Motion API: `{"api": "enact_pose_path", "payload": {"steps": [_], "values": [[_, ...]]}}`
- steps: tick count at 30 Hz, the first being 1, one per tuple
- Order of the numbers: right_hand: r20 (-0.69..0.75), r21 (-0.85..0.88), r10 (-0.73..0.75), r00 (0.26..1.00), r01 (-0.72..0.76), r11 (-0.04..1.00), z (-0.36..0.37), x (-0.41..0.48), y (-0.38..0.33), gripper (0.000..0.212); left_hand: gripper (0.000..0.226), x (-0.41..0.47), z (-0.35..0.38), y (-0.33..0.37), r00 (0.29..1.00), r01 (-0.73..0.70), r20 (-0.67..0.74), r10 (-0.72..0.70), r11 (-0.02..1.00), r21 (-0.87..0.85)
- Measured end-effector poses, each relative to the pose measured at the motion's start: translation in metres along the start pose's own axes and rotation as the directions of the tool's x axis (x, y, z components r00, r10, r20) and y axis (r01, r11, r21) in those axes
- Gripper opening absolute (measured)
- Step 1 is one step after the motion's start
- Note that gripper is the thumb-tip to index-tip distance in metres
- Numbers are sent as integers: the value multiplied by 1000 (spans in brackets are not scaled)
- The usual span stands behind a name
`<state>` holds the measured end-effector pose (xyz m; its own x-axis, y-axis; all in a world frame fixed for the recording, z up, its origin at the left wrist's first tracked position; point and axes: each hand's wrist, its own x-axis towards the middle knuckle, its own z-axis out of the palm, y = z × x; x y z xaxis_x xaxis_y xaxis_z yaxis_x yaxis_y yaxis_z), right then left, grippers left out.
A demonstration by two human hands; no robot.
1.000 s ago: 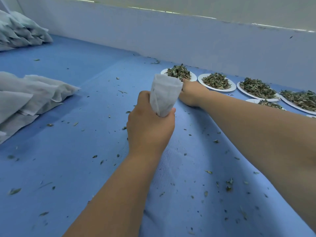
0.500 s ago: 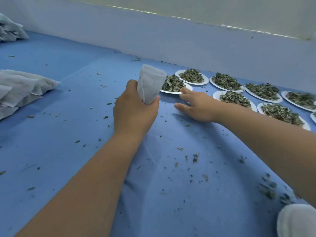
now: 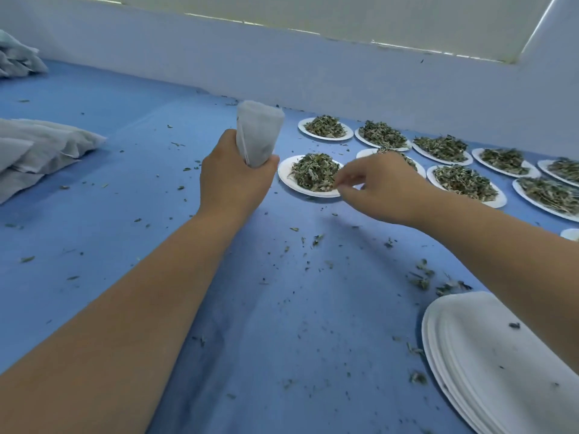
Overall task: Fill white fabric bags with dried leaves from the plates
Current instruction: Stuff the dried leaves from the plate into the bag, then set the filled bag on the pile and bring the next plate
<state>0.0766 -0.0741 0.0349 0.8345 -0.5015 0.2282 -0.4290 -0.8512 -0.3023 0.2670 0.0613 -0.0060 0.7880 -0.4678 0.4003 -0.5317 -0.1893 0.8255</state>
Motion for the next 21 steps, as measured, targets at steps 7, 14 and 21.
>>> {"api": "enact_pose_path", "payload": {"steps": [7,14,21], "values": [[162,587,-122,979,4,809,56,62,-107,68,39,26,-41,-12,974,228,92,-209,881,-415],[63,765,-2,998,-47,643,128,157,-183,45,77,72,-110,-76,975,214,45,-220,850,-482],[23,758,41,999,-44,650,175,272,-240,26,44,100,-125,-117,822,354,-207,-531,760,-545]]}}
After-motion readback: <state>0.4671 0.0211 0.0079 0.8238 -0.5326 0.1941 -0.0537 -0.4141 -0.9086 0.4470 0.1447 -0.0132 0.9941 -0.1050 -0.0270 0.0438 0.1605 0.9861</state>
